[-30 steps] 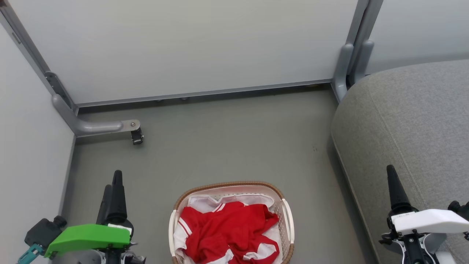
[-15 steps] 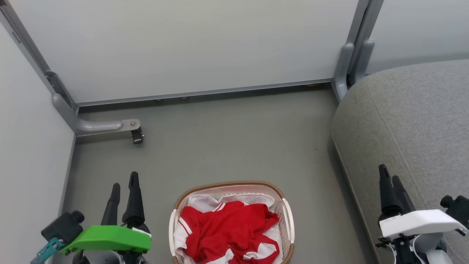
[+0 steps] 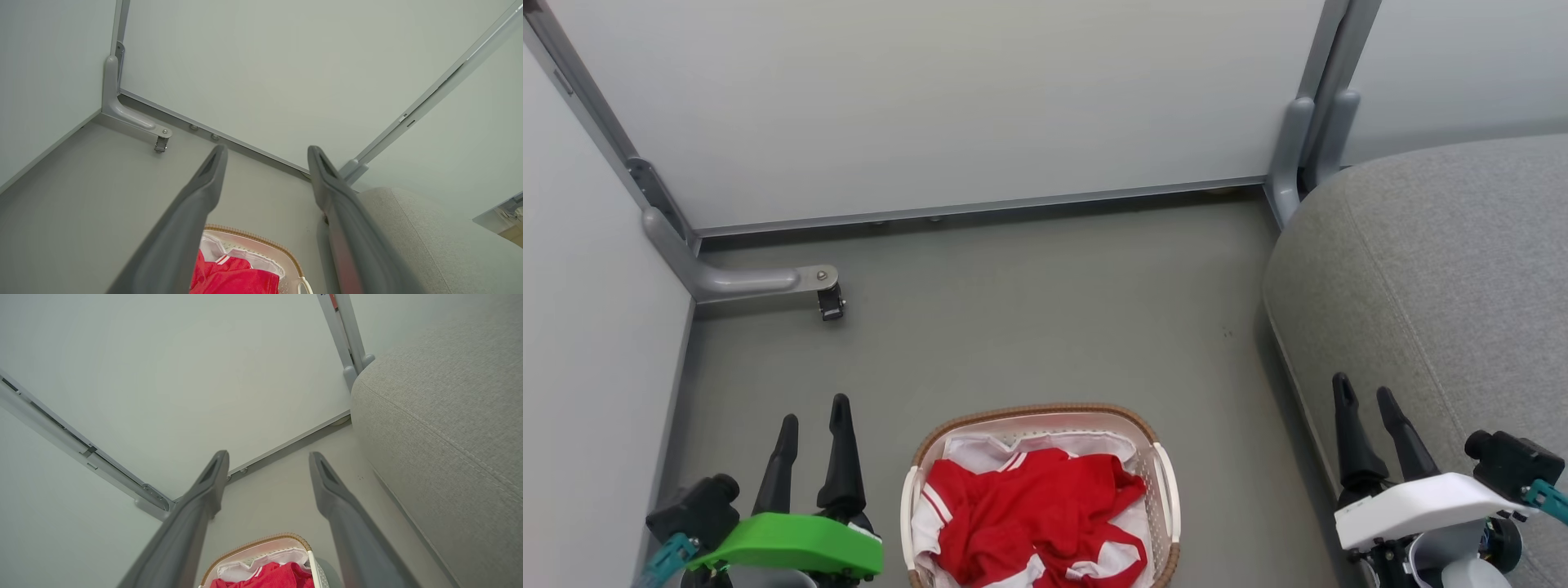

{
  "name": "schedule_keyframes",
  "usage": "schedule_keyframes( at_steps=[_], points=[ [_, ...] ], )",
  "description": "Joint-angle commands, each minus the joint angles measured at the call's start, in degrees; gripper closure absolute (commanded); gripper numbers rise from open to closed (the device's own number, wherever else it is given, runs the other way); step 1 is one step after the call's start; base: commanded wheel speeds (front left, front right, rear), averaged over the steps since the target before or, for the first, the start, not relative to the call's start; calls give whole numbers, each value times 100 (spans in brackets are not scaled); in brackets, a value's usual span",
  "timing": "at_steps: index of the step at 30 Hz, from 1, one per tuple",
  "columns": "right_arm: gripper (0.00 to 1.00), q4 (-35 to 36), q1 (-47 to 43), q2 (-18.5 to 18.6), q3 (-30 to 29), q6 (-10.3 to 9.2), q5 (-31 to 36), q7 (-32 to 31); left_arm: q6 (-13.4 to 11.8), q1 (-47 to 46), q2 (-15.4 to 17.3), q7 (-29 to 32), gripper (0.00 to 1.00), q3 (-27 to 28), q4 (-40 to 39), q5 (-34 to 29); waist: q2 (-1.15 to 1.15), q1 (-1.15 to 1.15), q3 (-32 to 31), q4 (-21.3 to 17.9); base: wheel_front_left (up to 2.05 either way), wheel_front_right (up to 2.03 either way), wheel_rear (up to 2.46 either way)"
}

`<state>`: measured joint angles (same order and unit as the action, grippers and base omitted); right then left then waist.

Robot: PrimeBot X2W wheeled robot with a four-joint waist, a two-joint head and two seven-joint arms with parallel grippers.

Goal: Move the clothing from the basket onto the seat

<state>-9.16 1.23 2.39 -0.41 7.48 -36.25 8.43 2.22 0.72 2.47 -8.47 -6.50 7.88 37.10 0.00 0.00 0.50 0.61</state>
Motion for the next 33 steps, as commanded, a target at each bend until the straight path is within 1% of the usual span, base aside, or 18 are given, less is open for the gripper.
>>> schedule_keyframes(
  at_steps=[1,14,33],
  points=[
    [0,63,-53,35,24,1,184,59,-25,55,38,-55,0,-33,-17,-174,0,0,-6,1,0,0,0],
    [0,-20,-143,42,128,2,993,241,-73,173,45,-236,0,-193,160,-861,0,0,-50,24,0,0,0],
    [0,-141,-188,53,309,2,1946,475,-123,206,51,-471,0,-405,425,-1635,0,0,-69,68,0,0,0]
  ],
)
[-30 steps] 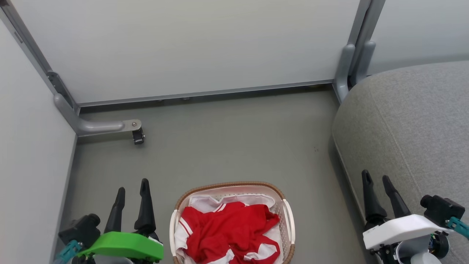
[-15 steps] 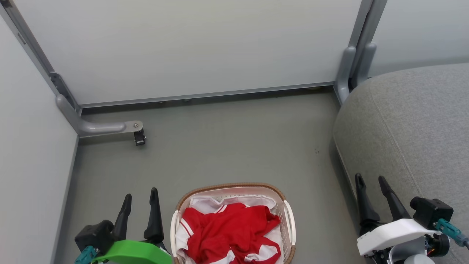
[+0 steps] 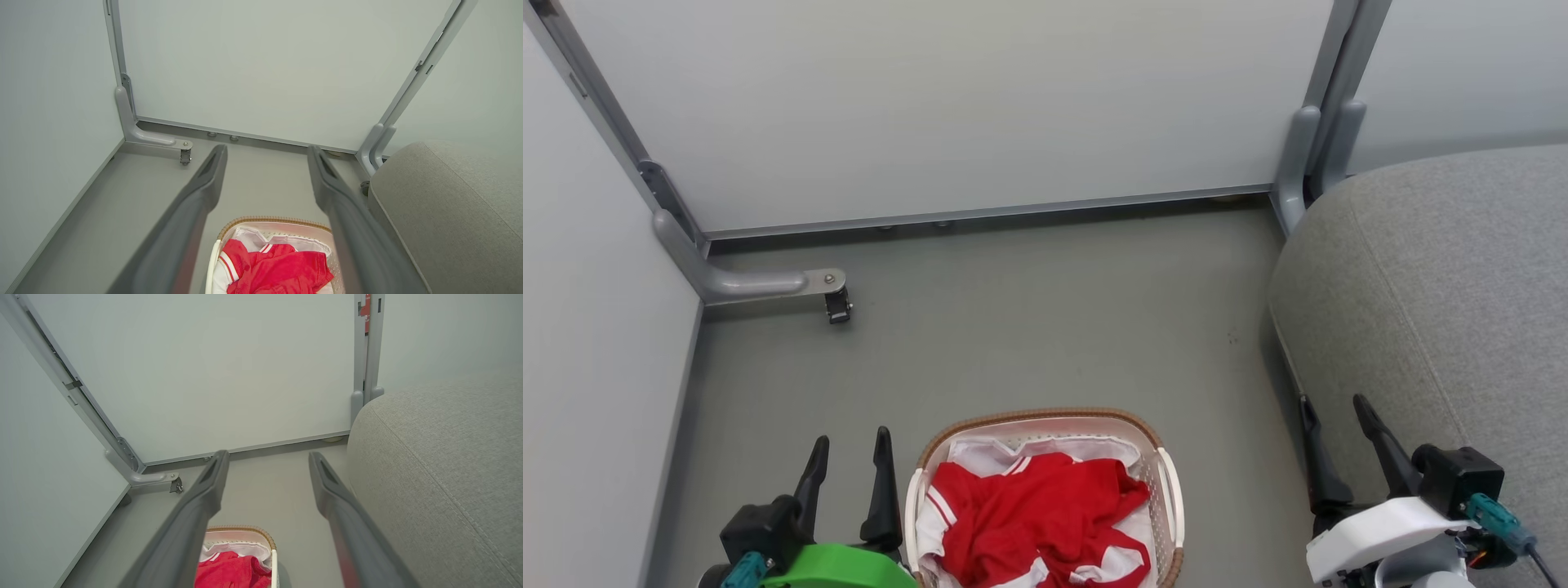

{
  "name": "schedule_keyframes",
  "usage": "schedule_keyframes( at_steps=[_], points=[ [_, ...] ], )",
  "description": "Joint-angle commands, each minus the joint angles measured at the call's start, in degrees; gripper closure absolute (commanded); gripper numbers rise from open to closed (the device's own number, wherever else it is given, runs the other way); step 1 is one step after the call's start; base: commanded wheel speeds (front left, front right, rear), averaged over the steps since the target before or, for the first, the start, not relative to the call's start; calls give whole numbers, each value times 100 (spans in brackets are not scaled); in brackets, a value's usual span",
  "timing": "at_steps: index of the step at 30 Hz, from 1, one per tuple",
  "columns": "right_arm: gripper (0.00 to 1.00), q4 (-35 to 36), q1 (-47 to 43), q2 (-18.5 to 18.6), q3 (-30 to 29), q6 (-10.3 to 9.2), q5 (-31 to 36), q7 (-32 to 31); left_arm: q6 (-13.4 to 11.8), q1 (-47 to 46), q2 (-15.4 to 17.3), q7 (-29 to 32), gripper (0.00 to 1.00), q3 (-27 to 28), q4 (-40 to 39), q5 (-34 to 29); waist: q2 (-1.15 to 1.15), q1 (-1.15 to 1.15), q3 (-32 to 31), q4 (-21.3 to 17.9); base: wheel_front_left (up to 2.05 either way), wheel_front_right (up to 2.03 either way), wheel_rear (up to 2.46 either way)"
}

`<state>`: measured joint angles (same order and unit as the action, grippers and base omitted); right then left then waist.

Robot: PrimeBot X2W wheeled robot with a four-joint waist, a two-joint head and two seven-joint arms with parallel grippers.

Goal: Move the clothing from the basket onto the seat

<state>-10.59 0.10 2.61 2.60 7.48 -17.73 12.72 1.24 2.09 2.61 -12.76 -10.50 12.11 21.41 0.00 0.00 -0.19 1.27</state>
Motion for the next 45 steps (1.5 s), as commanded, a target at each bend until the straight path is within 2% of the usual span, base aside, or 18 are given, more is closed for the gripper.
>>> schedule_keyframes(
  at_steps=[1,21,45],
  points=[
    [0,-4,-74,32,12,2,133,57,-29,69,36,-55,0,-14,11,-101,0,0,0,4,0,0,0],
    [0,-40,-114,44,110,0,924,262,-84,133,43,-264,0,-185,168,-748,0,0,3,50,0,0,0],
    [0,-3,-87,42,84,0,871,257,-40,67,43,-241,0,-249,270,-695,0,0,93,37,0,0,0]
  ],
)
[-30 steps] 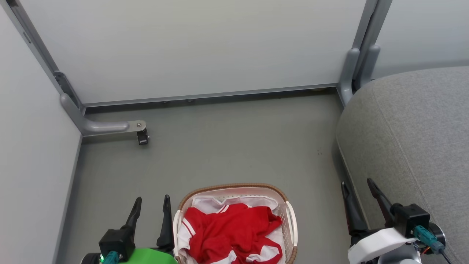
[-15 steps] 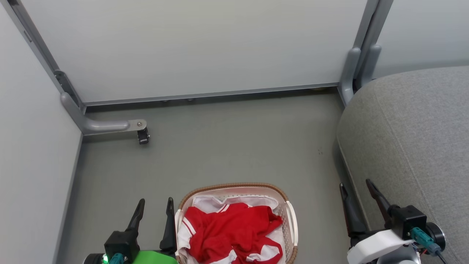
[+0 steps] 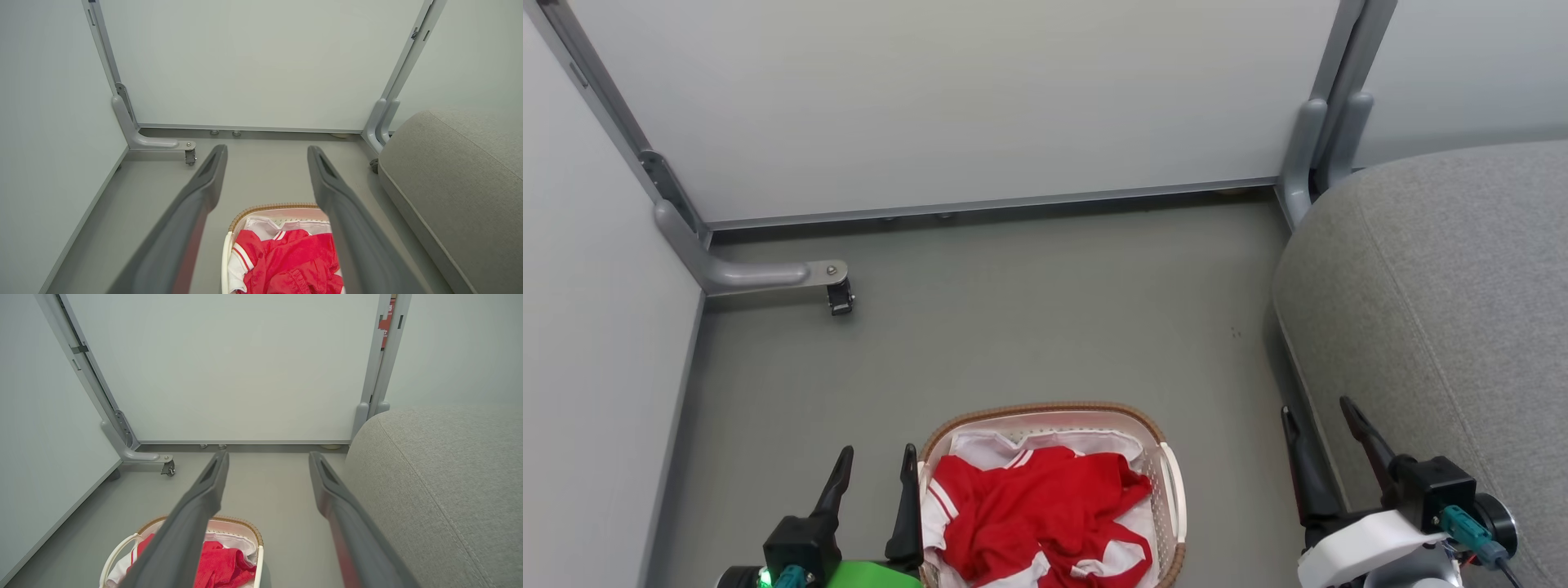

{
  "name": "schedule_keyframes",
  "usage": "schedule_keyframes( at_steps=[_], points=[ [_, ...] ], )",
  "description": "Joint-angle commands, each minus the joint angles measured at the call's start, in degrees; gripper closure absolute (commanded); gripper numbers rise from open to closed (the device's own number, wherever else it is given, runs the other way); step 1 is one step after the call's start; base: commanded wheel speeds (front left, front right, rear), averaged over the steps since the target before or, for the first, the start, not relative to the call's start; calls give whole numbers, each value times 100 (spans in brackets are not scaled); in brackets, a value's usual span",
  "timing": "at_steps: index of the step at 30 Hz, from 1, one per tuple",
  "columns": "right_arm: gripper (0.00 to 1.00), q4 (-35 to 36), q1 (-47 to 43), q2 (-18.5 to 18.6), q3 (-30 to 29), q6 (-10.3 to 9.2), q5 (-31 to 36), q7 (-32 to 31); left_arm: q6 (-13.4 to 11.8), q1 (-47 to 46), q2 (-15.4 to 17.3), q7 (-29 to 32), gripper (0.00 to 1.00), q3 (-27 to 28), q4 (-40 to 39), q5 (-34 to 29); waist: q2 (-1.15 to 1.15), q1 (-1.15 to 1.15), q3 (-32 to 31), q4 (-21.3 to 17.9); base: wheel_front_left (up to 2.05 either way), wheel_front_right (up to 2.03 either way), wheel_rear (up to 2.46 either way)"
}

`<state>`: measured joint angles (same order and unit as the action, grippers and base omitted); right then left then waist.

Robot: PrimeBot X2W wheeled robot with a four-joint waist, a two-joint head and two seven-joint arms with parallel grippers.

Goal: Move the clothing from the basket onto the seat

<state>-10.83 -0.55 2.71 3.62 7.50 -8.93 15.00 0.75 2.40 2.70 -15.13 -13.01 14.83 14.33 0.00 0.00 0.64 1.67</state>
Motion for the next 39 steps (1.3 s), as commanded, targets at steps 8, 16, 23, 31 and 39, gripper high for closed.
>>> schedule_keyframes(
  at_steps=[8,16,23,31,39],
  points=[
    [0,127,192,32,-75,-2,50,28,187,-542,33,-4,0,-65,116,-370,0,0,497,-64,0,0,0],
    [0,281,664,31,-196,-2,129,27,405,-1705,32,-3,0,-333,591,-692,0,0,1477,-222,0,0,0],
    [0,404,1155,31,-308,-2,115,27,608,-2814,40,86,0,-829,2033,-819,0,0,2426,-393,0,0,0],
    [0,458,1639,27,-254,-2,-34,27,676,-3763,93,889,0,-2069,3538,-577,0,0,3253,-640,0,0,0],
    [0,497,1893,26,-118,-2,-193,27,676,-4258,357,1436,0,-2978,4237,155,0,0,3769,-824,0,0,0]
  ],
)
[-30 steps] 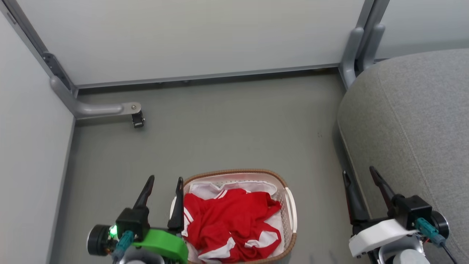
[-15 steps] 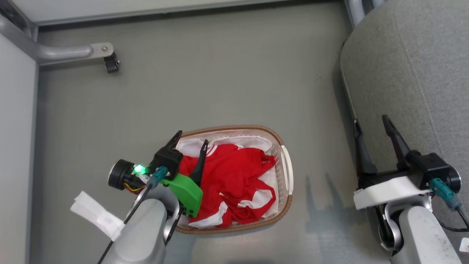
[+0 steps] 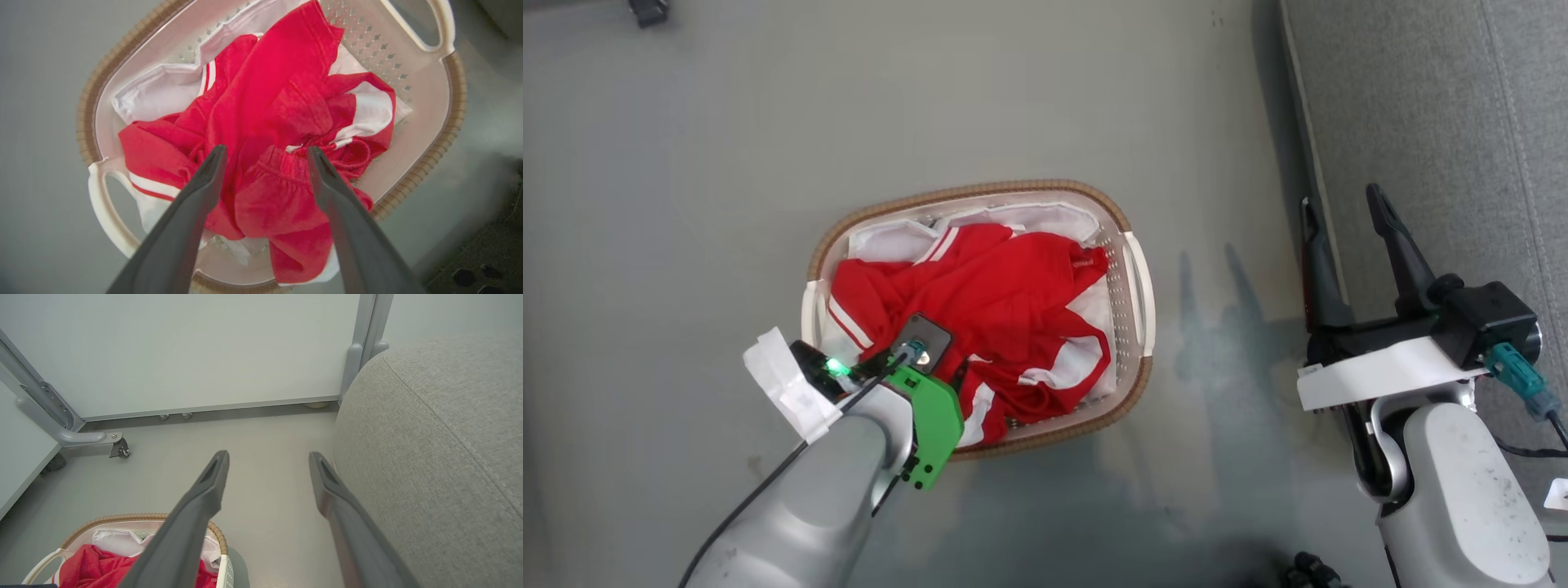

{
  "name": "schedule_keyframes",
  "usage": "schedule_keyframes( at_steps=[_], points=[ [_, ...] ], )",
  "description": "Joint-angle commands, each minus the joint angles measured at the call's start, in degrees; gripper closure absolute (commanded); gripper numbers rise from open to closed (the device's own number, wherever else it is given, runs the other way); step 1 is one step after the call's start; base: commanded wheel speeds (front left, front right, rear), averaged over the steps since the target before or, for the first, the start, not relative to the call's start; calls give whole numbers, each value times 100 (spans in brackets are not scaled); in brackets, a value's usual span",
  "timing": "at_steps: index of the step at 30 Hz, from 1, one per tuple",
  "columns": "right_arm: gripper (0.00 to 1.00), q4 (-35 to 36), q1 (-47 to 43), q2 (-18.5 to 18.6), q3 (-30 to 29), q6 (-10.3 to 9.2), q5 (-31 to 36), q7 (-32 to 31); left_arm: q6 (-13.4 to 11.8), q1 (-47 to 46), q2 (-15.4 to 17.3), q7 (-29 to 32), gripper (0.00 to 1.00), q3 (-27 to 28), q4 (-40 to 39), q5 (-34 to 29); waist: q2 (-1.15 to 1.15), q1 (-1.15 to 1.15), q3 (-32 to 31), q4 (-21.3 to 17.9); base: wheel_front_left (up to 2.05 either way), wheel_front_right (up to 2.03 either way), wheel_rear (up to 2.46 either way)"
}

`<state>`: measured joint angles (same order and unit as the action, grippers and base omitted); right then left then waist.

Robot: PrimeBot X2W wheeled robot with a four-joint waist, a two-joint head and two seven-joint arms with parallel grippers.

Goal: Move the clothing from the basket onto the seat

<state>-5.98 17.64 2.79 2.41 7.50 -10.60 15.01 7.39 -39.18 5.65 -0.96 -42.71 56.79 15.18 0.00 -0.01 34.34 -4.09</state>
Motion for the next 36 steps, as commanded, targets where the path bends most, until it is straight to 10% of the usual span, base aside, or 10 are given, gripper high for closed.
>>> schedule_keyframes(
  at_steps=[1,17,18,22,36],
  points=[
    [0,20,102,20,18,-2,-47,26,12,-146,86,42,0,-69,90,112,0,1,447,-269,0,0,0],
    [0,2,288,19,270,-2,-307,26,13,-440,413,420,0,-831,565,917,0,1,836,-569,0,0,0],
    [0,-4,293,19,280,-2,-321,26,13,-439,428,442,49,-869,567,980,0,1,840,-584,0,0,0],
    [0,-29,299,19,305,-2,-354,27,14,-374,473,585,100,-1046,570,1196,0,1,832,-628,0,0,0],
    [0,-188,142,21,162,-2,-283,26,14,-296,498,10,100,-1229,496,1649,0,1,267,-492,0,0,0]
  ],
)
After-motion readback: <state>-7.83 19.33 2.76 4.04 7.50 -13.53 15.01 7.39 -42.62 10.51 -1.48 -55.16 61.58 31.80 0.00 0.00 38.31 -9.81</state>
